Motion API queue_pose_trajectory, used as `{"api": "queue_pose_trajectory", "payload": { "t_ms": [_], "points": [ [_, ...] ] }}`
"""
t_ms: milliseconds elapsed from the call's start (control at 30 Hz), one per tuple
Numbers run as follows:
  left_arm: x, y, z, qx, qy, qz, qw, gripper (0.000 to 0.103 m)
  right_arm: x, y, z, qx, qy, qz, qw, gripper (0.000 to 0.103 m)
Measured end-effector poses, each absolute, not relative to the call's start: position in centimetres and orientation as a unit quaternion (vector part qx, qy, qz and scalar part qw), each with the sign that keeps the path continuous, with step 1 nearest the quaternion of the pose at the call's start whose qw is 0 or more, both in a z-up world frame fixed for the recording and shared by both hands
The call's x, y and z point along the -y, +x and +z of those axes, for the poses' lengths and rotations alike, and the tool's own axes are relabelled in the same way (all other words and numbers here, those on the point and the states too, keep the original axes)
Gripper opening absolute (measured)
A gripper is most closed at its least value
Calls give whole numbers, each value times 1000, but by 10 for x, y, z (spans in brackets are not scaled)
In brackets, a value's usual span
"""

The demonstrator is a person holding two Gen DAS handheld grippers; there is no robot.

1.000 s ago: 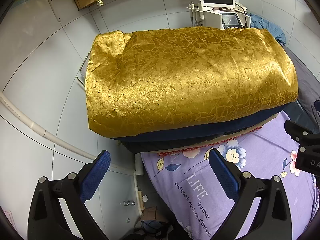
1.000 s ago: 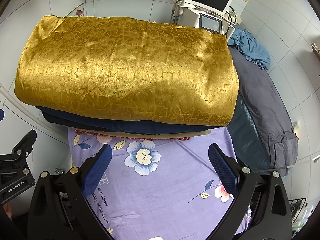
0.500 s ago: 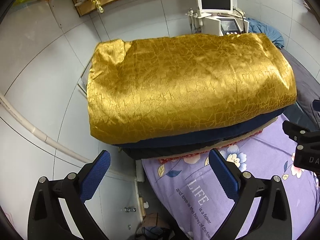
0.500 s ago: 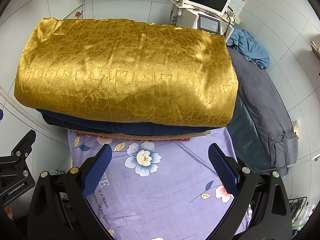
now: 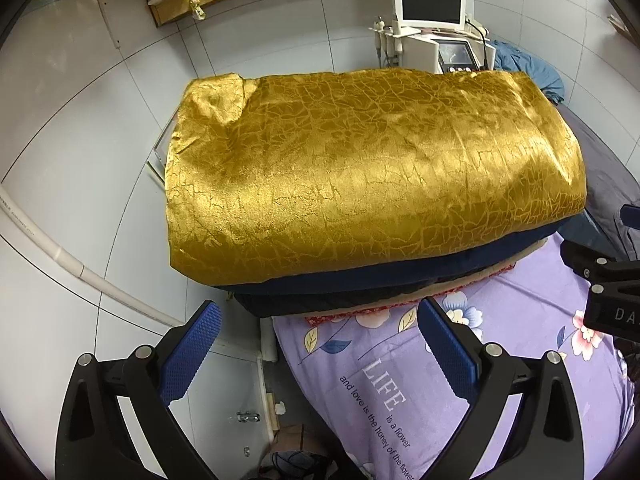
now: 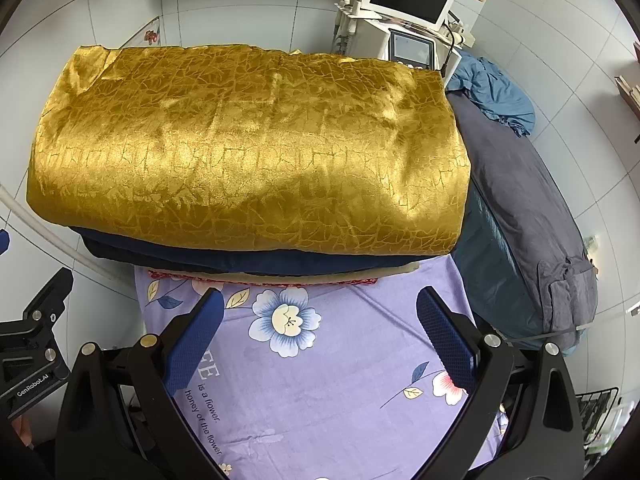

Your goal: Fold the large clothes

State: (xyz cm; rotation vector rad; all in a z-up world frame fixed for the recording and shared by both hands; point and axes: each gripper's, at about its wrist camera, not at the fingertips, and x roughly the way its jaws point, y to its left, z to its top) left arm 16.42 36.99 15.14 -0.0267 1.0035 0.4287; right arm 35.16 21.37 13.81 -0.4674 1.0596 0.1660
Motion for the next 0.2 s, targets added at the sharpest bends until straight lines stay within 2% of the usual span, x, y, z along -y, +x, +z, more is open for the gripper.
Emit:
{"api": "queue_pose_trajectory", "payload": {
  "t_ms": [200],
  "points": [
    [-369, 164, 148, -486, -12, 200, 851, 96, -211, 352, 136, -504, -215, 76, 833, 95]
  ]
}}
